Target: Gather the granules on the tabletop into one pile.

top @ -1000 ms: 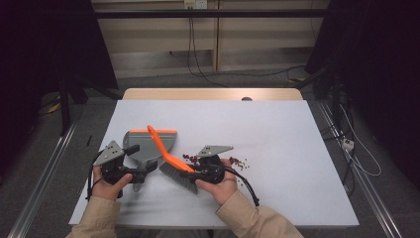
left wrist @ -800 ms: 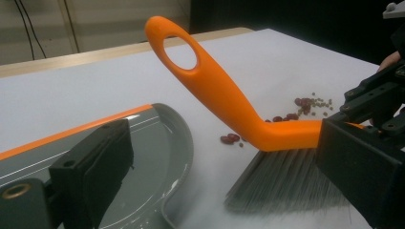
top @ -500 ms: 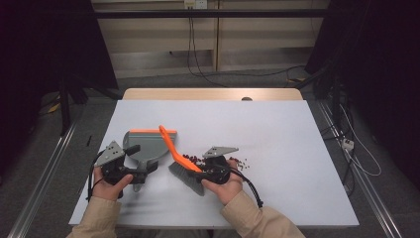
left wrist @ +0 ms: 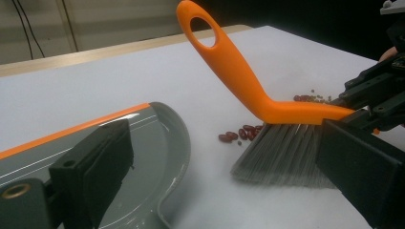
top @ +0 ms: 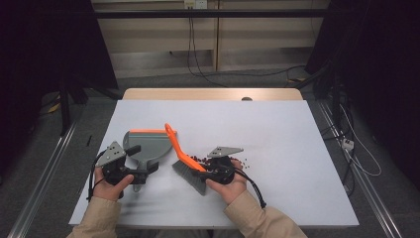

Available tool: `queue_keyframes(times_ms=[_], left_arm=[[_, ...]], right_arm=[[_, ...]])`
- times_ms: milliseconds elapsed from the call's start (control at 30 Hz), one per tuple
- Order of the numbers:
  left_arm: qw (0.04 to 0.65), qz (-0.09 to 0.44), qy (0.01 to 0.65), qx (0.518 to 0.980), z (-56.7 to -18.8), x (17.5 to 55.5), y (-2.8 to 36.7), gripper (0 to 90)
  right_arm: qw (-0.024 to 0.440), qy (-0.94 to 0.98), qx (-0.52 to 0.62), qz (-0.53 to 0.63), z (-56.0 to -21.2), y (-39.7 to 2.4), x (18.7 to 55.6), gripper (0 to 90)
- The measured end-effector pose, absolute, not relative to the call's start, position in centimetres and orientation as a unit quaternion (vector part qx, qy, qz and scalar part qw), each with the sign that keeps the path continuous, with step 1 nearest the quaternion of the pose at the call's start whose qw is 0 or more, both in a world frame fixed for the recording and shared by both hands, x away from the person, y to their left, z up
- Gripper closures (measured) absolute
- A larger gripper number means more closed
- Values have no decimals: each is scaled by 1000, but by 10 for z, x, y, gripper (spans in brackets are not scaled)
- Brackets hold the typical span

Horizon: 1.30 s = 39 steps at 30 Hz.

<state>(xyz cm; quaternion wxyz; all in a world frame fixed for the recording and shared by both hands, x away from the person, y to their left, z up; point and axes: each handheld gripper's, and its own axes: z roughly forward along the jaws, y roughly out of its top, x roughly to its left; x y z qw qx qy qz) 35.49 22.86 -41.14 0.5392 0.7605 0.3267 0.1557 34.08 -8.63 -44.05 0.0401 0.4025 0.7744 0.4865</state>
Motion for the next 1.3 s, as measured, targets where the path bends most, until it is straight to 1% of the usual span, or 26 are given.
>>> queue_keyframes(times_ms=[1300], left_arm=[[536,156,325,763,-412,355,226,57]], right_arm=[[60,757,435,483,-442,-125,340,707]])
